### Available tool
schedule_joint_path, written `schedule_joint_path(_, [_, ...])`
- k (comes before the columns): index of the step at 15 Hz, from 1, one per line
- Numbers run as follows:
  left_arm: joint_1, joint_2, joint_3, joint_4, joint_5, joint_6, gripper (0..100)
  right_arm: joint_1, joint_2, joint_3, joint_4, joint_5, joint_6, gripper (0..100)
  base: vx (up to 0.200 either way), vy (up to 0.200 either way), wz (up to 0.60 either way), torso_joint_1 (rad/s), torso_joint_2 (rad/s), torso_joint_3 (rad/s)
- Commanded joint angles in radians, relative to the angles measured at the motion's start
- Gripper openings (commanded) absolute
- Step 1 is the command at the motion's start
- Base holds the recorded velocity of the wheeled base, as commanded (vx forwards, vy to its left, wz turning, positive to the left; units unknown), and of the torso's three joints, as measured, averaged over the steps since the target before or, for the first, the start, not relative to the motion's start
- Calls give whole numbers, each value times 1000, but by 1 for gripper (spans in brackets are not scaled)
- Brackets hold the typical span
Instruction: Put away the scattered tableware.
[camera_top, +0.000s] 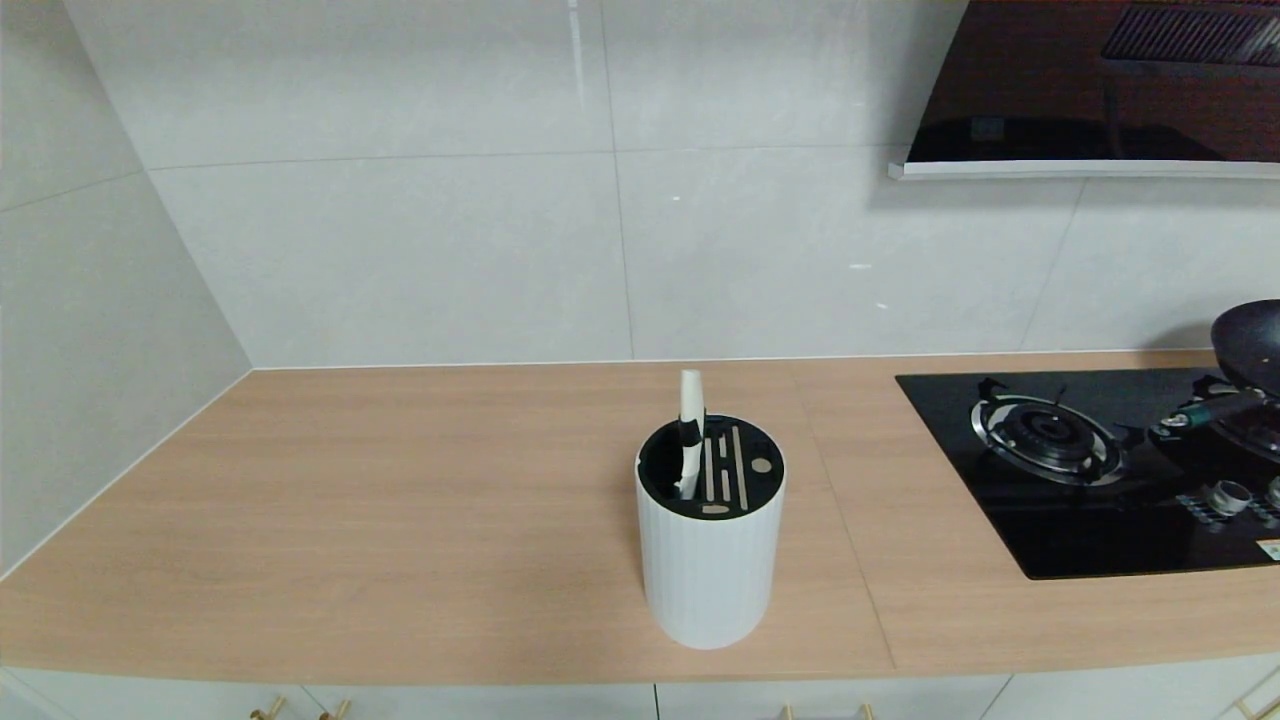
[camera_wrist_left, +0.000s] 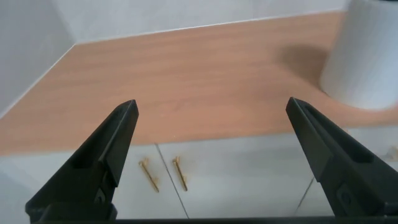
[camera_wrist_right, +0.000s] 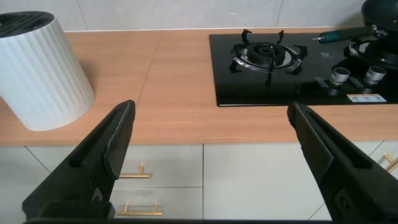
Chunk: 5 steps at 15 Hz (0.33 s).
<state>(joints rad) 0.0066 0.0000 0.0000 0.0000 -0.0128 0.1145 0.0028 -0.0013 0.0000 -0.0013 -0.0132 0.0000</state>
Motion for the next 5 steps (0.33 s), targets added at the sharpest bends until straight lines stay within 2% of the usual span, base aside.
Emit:
schedule_joint_path(1, [1,0,0,0,10,-24,100,0,1,0,1,-1,0,100,0,0,0,0,0,0])
schedule_joint_path(2, [0,0,0,2,20,-67,100,0,1,0,1,-1,0,100,0,0,0,0,0,0])
schedule_joint_path(5, [0,0,0,0,20,-116,100,0,1,0,0,-1,2,100,0,0,0,0,0,0])
